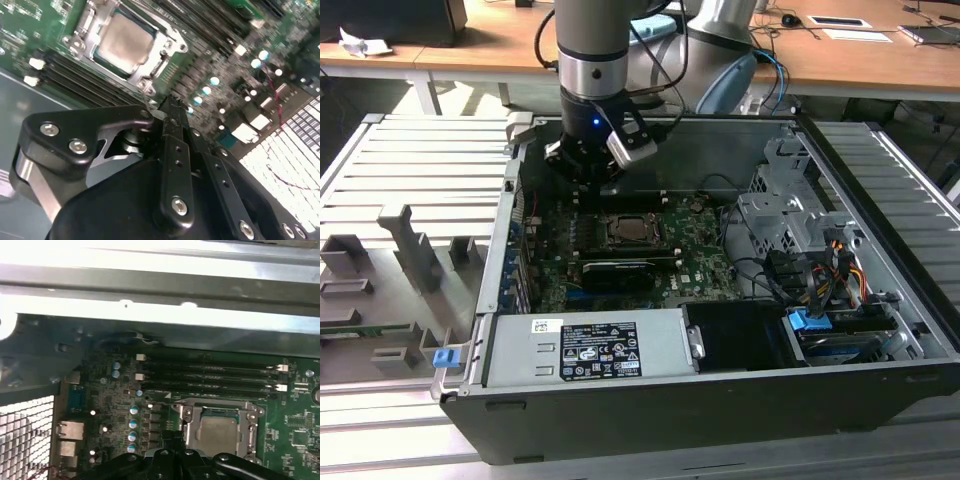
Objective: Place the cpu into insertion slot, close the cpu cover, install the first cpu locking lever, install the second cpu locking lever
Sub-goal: 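Install the first cpu locking lever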
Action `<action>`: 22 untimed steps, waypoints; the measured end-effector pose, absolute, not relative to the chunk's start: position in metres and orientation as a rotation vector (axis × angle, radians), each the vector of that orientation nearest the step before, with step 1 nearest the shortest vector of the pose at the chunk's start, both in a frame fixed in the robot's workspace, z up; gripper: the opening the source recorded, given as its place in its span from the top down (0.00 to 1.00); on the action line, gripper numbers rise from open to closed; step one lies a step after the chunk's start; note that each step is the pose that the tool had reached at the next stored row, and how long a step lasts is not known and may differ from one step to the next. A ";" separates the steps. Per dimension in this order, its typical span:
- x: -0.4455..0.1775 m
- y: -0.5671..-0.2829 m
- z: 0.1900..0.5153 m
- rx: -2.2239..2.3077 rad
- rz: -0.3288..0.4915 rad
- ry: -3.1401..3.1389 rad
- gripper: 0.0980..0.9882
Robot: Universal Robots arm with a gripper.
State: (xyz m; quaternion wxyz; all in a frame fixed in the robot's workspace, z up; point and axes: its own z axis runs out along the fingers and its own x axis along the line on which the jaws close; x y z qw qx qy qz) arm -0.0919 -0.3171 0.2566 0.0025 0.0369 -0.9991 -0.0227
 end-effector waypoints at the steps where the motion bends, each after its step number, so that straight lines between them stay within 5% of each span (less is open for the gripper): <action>1: -0.097 -0.317 0.257 0.116 -0.072 -3.134 0.99; 22: -0.114 -0.306 0.256 0.115 -0.077 -3.134 0.99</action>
